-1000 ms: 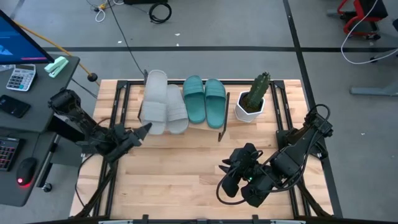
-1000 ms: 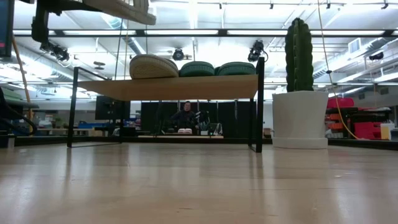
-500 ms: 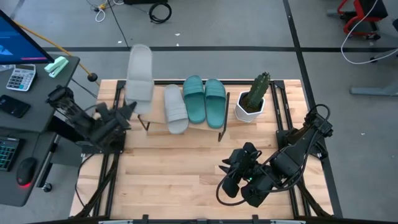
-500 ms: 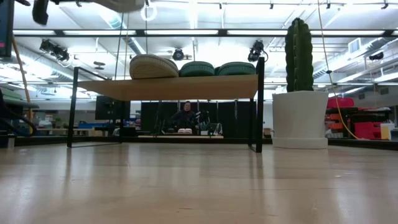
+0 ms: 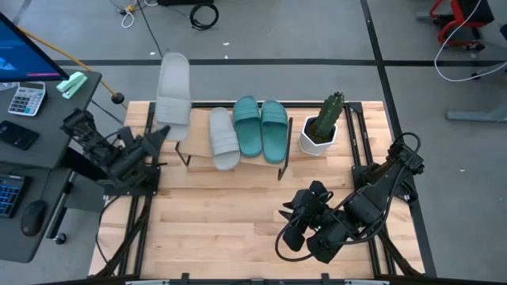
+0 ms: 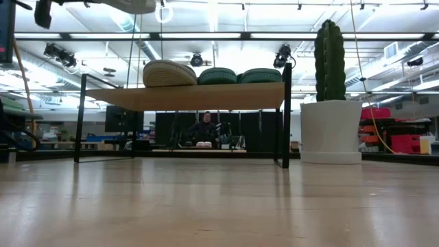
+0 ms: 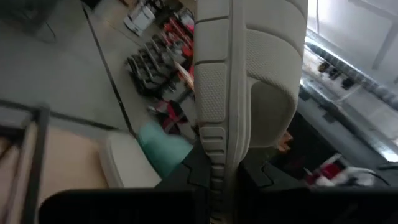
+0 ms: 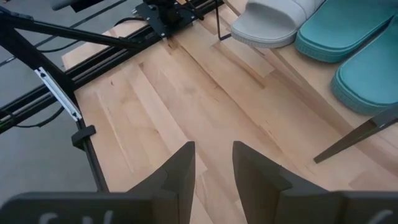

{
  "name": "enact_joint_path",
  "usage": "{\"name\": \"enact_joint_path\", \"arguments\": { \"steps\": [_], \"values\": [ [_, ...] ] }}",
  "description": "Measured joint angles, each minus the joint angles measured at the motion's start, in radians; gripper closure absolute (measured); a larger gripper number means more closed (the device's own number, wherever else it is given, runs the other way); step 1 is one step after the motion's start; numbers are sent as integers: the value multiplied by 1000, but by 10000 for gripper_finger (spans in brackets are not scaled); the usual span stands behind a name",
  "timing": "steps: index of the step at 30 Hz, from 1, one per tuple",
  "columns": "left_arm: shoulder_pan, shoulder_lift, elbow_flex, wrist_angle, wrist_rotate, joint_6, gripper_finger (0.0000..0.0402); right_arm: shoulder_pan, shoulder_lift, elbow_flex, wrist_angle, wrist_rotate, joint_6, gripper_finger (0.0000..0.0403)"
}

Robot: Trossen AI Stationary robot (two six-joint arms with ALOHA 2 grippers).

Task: Pick and place slides into the shelf
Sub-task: Put the gray slide on the shelf

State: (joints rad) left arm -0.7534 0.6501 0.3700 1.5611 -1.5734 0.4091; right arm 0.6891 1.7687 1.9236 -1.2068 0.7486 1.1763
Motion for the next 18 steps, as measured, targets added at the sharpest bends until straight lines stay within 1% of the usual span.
{"name": "enact_joint_path", "arguments": {
  "steps": [3,5,7,10,13,15,18],
  "values": [
    [-53,21,-42,-16,-2,-87,366,0,0,0,0,0,0,289],
    [-94,35,-38,-18,-2,-88,366,0,0,0,0,0,-1,289],
    [-131,34,7,-18,-1,-52,366,0,0,0,0,1,-2,289],
    [-176,39,134,-57,5,80,366,-4,0,0,0,1,-16,289],
    [-209,74,294,-226,23,177,366,-13,0,0,0,1,-30,289],
    [-213,106,400,-372,100,177,366,-21,0,0,0,0,-37,289],
    [-182,156,560,-595,234,111,366,-32,0,0,0,-3,-51,289]
  ]
}}
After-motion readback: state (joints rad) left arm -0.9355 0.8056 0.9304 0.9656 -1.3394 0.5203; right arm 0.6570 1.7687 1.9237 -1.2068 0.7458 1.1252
